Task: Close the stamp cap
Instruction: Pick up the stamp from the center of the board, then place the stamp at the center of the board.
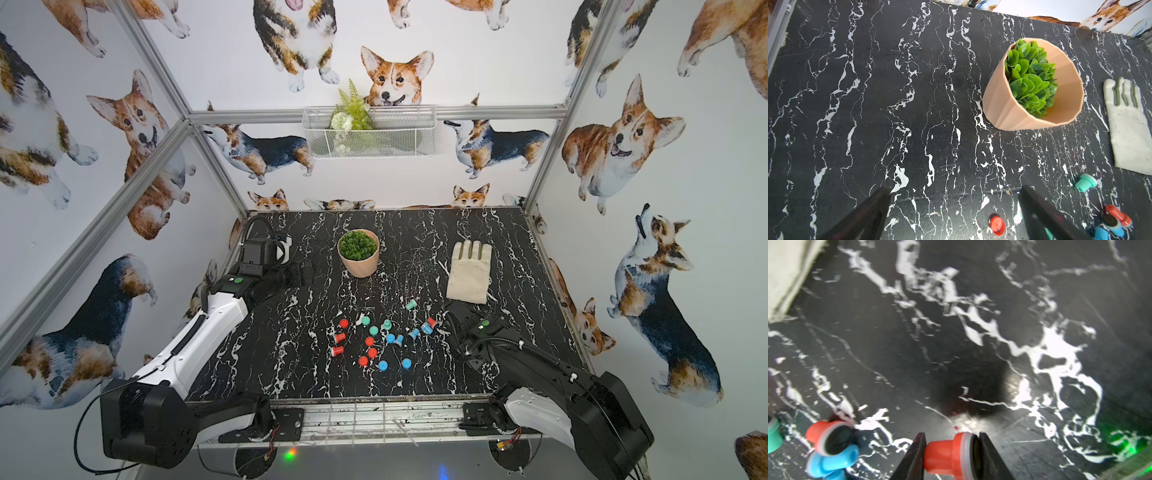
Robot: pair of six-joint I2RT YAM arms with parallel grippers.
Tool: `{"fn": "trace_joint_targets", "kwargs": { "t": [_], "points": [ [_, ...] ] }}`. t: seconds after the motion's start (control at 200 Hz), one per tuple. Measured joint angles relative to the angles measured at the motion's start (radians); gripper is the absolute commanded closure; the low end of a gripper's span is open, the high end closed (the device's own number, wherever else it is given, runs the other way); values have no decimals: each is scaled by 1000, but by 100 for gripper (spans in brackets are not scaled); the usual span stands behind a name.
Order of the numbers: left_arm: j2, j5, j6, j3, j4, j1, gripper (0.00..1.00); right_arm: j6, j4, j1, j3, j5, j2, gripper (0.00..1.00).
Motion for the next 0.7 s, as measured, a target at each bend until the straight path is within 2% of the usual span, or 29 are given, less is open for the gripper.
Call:
{"fn": "trace_joint_targets", "kwargs": {
  "t": [0.291,0.702],
  "points": [
    [11,-26,17,1,-1,0,0,-468,-20,-30,301,-69,283,74],
    [38,-60,32,9,-9,0,0,-1108,-190,-58,712,-179,618,64]
  ]
}}
